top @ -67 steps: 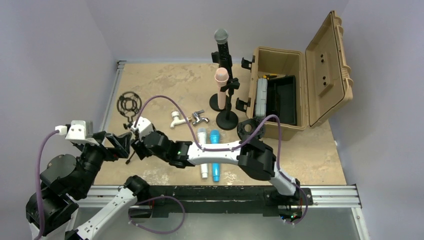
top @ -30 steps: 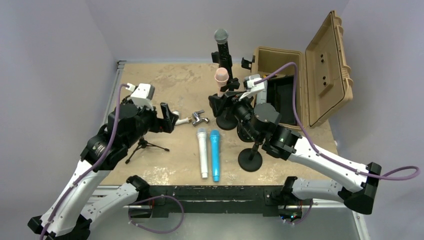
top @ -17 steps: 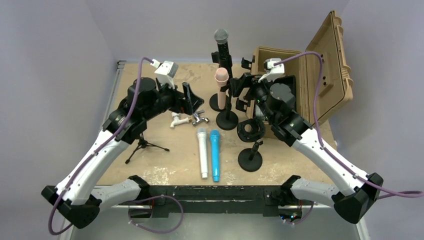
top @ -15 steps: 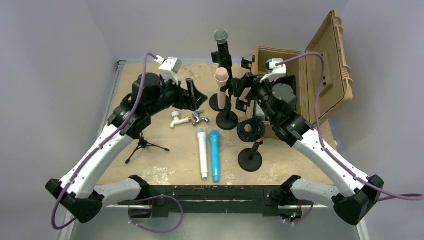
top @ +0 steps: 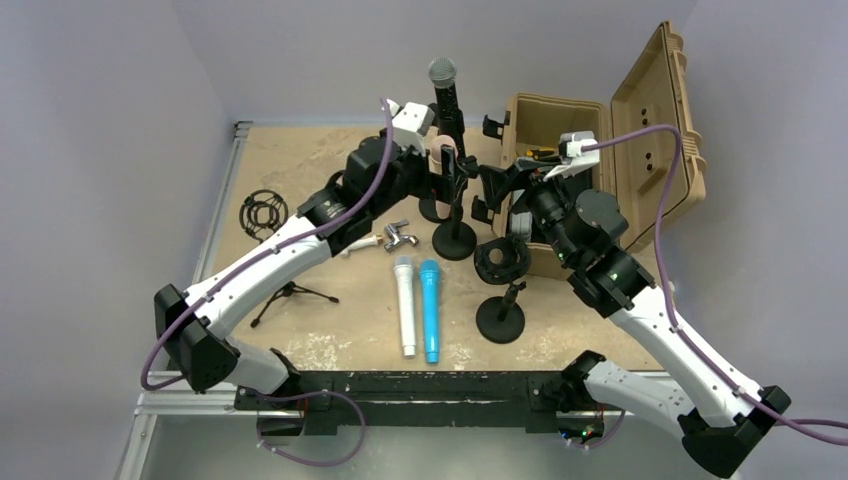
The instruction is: Remove the microphone from the stand
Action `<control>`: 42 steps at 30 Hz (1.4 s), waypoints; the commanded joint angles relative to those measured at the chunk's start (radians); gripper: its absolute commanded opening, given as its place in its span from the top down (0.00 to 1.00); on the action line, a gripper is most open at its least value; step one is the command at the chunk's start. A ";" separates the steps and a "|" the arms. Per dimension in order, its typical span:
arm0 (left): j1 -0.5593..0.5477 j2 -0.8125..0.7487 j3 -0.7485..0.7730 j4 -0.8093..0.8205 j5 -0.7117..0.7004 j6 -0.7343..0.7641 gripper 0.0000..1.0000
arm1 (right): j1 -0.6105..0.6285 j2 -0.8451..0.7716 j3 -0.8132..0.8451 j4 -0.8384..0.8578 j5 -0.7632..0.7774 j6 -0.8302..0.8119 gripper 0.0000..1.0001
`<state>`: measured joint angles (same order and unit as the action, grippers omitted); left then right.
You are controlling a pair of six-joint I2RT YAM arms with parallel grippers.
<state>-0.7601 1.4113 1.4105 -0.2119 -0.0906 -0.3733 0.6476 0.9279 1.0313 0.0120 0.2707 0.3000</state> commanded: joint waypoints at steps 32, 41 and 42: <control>-0.030 0.067 0.057 0.122 -0.061 0.175 1.00 | 0.000 0.110 -0.021 -0.045 0.015 -0.100 0.11; 0.072 0.037 0.037 0.060 0.244 0.240 1.00 | -0.071 0.052 -0.153 0.284 -0.246 -0.175 0.11; 0.074 0.035 0.041 0.047 0.266 0.258 1.00 | -0.082 0.028 -0.198 0.366 -0.278 -0.187 0.10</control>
<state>-0.7105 1.4826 1.4364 -0.1081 0.0116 -0.1967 0.5976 1.0348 0.9352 0.0776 0.1734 0.1753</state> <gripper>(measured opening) 0.505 0.895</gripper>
